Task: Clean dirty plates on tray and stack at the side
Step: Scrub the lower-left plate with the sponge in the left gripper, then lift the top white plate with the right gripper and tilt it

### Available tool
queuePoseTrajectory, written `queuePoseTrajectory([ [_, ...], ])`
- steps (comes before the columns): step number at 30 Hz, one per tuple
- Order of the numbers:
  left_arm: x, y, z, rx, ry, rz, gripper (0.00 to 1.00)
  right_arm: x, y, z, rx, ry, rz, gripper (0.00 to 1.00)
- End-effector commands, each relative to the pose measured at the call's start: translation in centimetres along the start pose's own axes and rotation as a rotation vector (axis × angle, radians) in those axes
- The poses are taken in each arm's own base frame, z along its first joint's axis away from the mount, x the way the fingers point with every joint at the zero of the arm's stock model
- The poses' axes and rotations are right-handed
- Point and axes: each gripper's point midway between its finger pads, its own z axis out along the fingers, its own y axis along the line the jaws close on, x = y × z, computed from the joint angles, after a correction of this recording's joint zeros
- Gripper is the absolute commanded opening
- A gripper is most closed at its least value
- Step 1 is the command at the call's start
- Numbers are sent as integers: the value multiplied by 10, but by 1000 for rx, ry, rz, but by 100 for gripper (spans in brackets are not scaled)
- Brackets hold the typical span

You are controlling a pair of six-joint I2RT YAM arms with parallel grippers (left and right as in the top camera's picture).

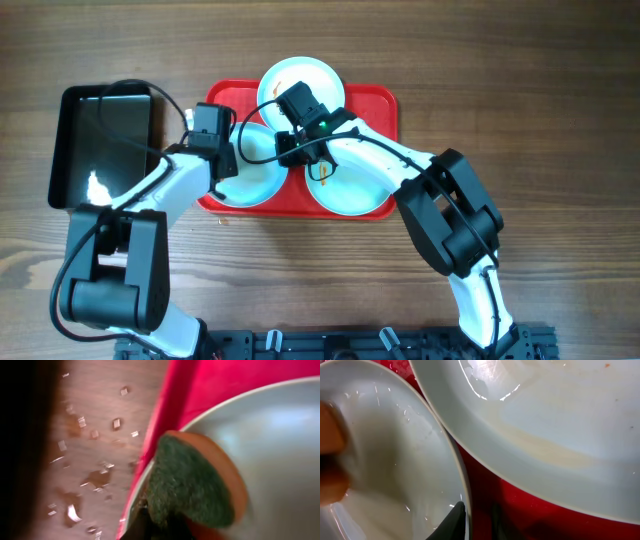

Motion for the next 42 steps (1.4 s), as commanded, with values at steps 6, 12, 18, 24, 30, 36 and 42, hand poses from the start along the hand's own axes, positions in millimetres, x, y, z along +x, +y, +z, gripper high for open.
queuePoseTrajectory([
  [6,-24,37,-57,-198,-164,4,4,15,-11,13,31,49,6,18],
  [12,-35,42,-109,-128,-274,-136,4,14,0,10,-25,61,4,9],
  [18,-25,40,-122,-63,-249,-143,4,-3,23,-21,-84,33,-37,4],
  [24,-4,12,-118,95,-137,-105,4,-21,32,-57,-60,-26,-71,4],
  [30,8,-12,-120,234,-66,-88,4,-22,14,-85,63,-51,-78,4],
  [36,11,-20,-122,280,-47,-84,4,-22,5,-106,128,-73,-76,4],
  [42,14,-19,-121,276,-36,-80,4,-29,-11,-124,235,-125,-75,4],
])
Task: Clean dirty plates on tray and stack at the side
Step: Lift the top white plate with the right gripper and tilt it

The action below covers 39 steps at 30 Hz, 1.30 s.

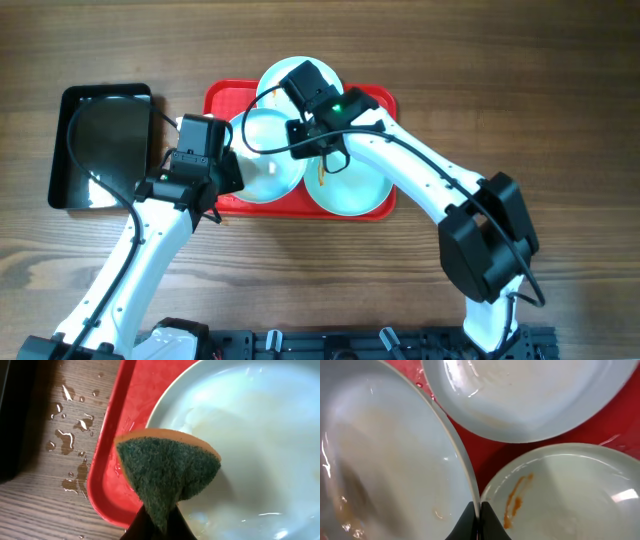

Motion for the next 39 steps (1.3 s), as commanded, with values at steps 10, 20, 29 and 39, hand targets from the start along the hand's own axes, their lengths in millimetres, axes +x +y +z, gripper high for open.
queuePoseTrajectory([
  [10,5,-2,-2,14,19,-5,4,-25,-52,-40,318,-154,-31,4],
  [20,5,-2,-2,14,19,-5,4,-43,-66,-86,479,-291,-85,4],
  [29,6,-3,6,7,34,-3,4,-58,-48,-136,586,-448,-217,4],
  [39,16,-1,25,-19,95,6,4,-61,-37,-165,801,-528,-363,5],
])
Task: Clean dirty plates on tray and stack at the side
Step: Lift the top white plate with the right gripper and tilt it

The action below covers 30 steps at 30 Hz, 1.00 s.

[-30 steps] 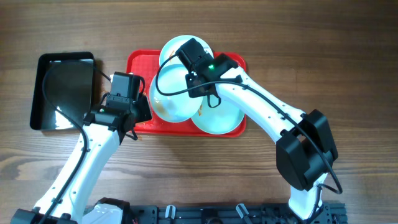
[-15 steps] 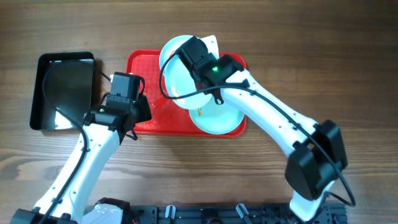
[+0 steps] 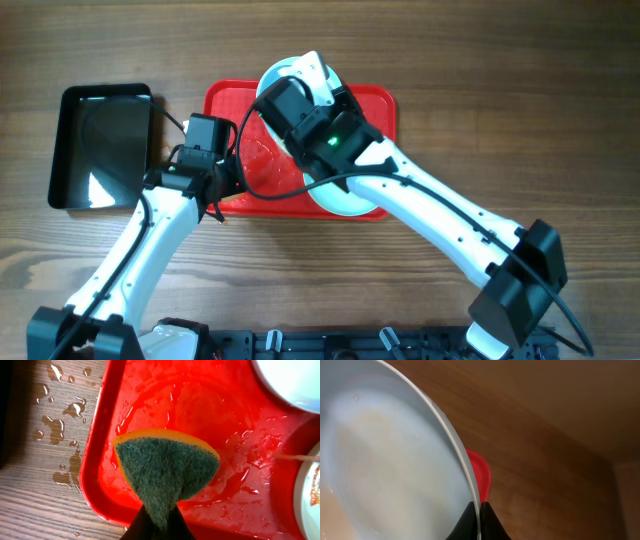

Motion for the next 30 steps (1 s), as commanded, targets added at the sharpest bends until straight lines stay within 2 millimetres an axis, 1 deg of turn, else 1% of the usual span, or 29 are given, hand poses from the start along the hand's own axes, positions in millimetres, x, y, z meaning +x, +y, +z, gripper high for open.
queuePoseTrajectory([
  [1,2,-2,4,5,12,-6,4,-19,-29,-21,154,-74,-37,4],
  [5,2,-2,4,5,11,-6,4,-23,-27,-28,177,-99,-44,4],
  [9,2,-2,4,5,11,-6,4,-27,-28,-31,198,-112,-75,4],
  [13,2,-2,4,5,11,-6,4,-29,-41,-35,275,-121,-71,4],
  [16,2,-2,4,5,11,-9,4,-31,-45,-37,302,-129,-60,4],
  [30,0,-3,4,8,6,-10,4,-33,-41,-40,293,-141,-58,4],
])
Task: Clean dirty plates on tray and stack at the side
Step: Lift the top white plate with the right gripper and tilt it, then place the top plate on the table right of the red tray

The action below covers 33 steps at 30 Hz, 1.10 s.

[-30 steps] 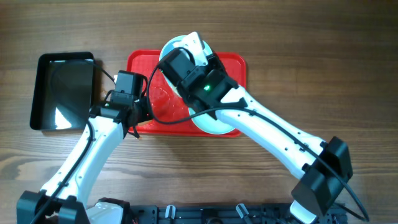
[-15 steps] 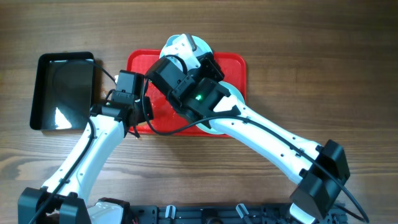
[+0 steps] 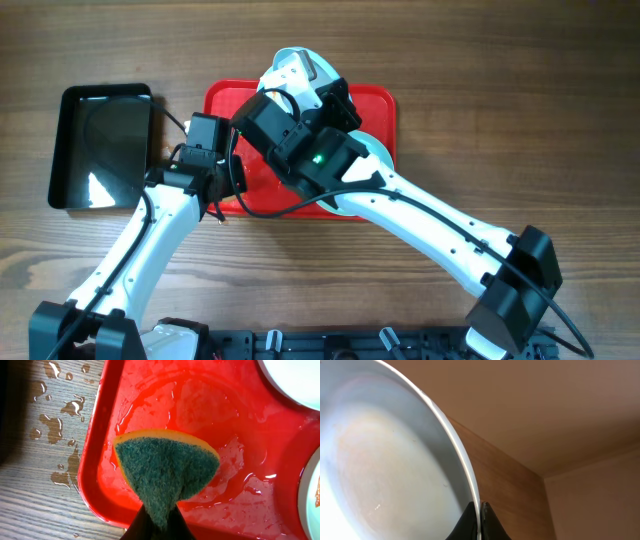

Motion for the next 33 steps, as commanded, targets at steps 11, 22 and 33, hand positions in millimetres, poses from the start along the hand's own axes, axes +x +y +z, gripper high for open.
queuePoseTrajectory([
  [11,1,-3,1,9,4,-10,4,0,17,3,-211,43,221,4],
  [22,1,-2,1,9,5,-10,4,56,25,58,-663,431,578,4],
  [33,1,-3,1,9,5,-10,4,154,-52,145,-649,677,913,4],
])
